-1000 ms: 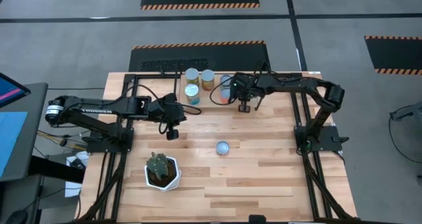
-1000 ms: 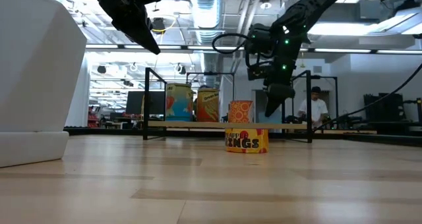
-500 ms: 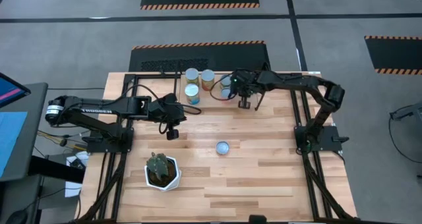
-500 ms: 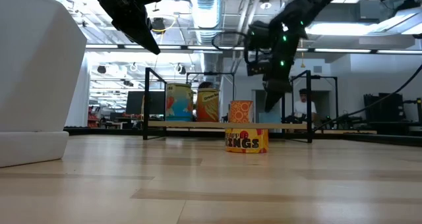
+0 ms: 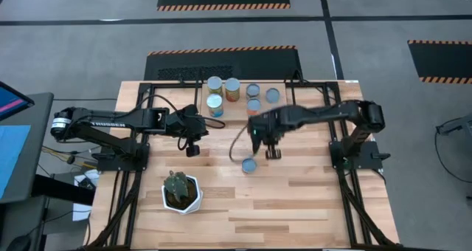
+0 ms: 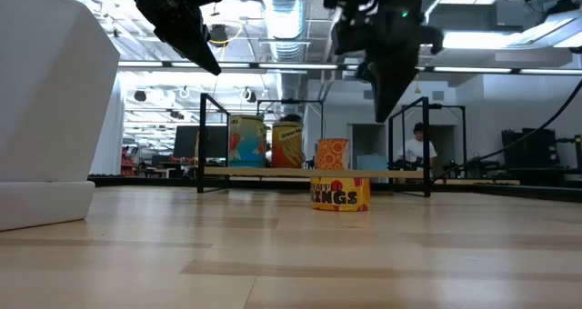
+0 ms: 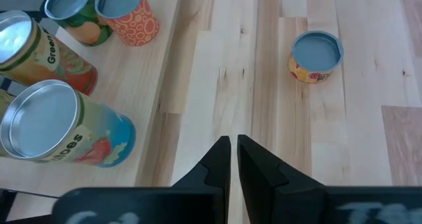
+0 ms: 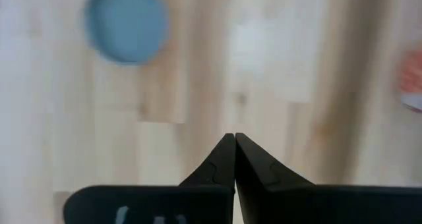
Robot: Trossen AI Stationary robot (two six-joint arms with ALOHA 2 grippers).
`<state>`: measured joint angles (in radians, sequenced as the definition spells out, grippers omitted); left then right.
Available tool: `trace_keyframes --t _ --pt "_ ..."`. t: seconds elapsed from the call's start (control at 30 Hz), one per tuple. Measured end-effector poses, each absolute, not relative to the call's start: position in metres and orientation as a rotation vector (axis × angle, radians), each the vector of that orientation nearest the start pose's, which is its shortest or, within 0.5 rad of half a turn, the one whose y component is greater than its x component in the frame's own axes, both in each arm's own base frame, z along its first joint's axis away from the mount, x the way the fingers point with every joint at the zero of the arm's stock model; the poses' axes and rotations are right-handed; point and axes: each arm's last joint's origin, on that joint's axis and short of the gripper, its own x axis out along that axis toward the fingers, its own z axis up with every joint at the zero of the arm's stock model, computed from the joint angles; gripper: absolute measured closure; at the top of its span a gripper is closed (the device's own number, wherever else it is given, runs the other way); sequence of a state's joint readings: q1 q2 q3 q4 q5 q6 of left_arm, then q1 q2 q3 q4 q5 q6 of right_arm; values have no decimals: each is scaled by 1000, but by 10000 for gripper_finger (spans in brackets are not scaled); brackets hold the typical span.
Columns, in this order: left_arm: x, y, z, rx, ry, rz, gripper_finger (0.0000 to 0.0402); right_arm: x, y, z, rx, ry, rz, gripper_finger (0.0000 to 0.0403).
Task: Pick and place cans onto a shelf
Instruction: Put the canned pineapple rings on the shelf
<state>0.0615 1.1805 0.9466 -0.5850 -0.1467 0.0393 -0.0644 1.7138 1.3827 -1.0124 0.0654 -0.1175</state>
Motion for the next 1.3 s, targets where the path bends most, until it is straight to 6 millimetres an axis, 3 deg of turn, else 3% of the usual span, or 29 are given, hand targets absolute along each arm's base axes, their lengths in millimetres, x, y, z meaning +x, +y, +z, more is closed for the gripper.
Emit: trace_keyframes --t 0.23,0.47,0.57,0.8,0.97,1.13,1.3 --pt "237 19 279 72 823 180 383 343 37 233 -183 1157 87 374" --pt "237 19 279 73 824 180 383 356 69 228 -221 986 163 370" --pt "237 19 279 72 825 180 383 360 75 222 -224 978 206 348" --pt "236 19 278 72 832 180 383 370 77 184 -223 1093 222 268" --pt "236 19 278 48 830 190 383 373 75 173 -222 1133 216 225" --pt "236 19 278 38 830 191 383 373 74 158 -199 1207 191 212" --pt "236 19 278 37 826 191 383 373 76 145 -190 1260 163 228"
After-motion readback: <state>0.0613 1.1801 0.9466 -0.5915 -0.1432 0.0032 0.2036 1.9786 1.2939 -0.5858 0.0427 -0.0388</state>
